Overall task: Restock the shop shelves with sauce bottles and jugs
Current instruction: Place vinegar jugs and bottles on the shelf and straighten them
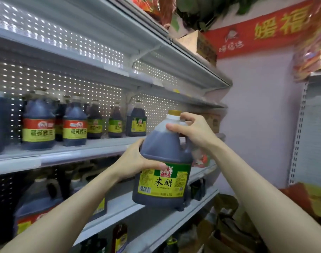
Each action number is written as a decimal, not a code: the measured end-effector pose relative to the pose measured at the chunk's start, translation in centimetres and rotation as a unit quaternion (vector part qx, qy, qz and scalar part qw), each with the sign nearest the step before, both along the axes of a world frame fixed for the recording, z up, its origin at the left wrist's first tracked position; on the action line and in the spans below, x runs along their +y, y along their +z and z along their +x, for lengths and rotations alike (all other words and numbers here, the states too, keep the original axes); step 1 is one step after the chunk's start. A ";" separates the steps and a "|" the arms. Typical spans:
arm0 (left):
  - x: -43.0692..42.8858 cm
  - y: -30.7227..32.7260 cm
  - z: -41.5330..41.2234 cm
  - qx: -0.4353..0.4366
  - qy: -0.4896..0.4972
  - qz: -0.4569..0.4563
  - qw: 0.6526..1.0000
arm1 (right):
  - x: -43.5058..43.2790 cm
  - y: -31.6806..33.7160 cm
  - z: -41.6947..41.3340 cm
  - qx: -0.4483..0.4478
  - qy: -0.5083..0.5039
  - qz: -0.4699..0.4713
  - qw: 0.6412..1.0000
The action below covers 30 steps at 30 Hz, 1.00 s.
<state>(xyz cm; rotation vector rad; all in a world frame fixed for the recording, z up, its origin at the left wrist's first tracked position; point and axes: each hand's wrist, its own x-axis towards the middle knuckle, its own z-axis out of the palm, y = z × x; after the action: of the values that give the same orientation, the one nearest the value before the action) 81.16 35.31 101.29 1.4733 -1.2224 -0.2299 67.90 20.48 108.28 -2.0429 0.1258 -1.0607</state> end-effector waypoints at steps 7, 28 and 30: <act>-11.1 3.4 6.3 -0.035 0.062 -0.017 0.997 | -12.1 3.4 7.3 -0.015 0.040 -0.023 0.999; -32.9 8.0 20.5 -0.046 0.346 -0.060 0.935 | -36.5 9.5 30.9 -0.048 0.328 -0.069 0.941; -33.4 8.2 21.5 -0.049 0.357 -0.056 0.931 | -36.8 9.6 32.2 -0.056 0.342 -0.062 0.936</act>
<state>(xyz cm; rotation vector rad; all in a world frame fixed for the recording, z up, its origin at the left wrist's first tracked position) 102.69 1.93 109.47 1.7412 -0.6883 0.4037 100.09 -16.34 117.88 -1.8968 -0.6814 -0.7414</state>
